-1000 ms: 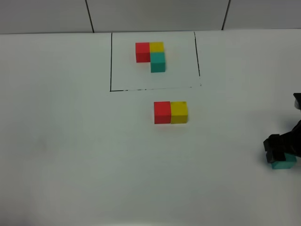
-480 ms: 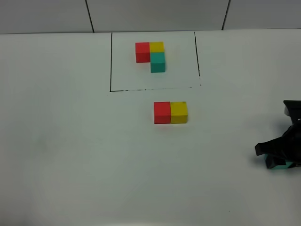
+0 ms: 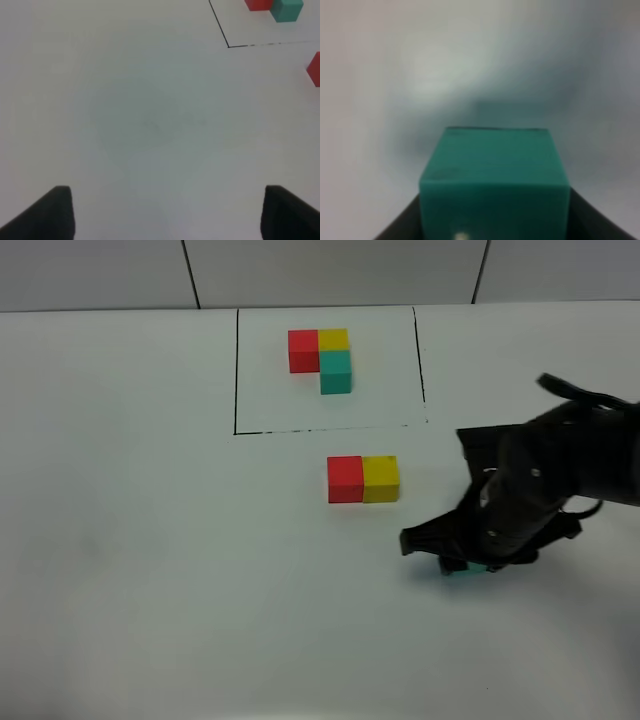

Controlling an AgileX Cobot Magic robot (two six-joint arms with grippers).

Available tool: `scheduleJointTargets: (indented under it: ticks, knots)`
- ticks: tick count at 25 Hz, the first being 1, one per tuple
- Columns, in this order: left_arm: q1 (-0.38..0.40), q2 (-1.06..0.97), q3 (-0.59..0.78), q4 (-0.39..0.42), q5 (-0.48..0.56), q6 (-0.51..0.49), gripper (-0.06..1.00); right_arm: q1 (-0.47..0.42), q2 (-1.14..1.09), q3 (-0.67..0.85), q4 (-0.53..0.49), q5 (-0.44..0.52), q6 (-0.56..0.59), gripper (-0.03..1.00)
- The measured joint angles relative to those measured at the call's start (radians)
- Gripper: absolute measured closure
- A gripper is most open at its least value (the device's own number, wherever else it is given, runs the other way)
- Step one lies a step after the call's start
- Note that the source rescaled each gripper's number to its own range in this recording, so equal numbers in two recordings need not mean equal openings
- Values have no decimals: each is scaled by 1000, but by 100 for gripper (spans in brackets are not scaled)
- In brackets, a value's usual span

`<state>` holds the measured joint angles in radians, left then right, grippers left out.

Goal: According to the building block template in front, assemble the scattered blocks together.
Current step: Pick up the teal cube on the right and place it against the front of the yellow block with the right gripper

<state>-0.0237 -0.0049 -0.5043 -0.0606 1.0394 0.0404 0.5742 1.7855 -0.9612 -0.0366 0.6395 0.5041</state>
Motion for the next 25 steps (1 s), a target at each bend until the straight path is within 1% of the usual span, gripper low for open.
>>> scheduleJointTargets:
  ticks: [2, 4, 7, 11, 25]
  knots:
    - [0, 0, 0, 0, 0, 0, -1, 55, 61, -79, -61, 21, 93, 95]
    - [0, 0, 0, 0, 0, 0, -1, 88, 117, -147, -82, 31, 141, 95]
    - [0, 0, 0, 0, 0, 0, -1, 119, 192, -240, -88, 38, 160, 95]
    - [0, 0, 0, 0, 0, 0, -1, 127, 262, -317, -84, 49, 165, 95]
    - [0, 0, 0, 0, 0, 0, -1, 101, 299, -334, -74, 40, 202, 96]
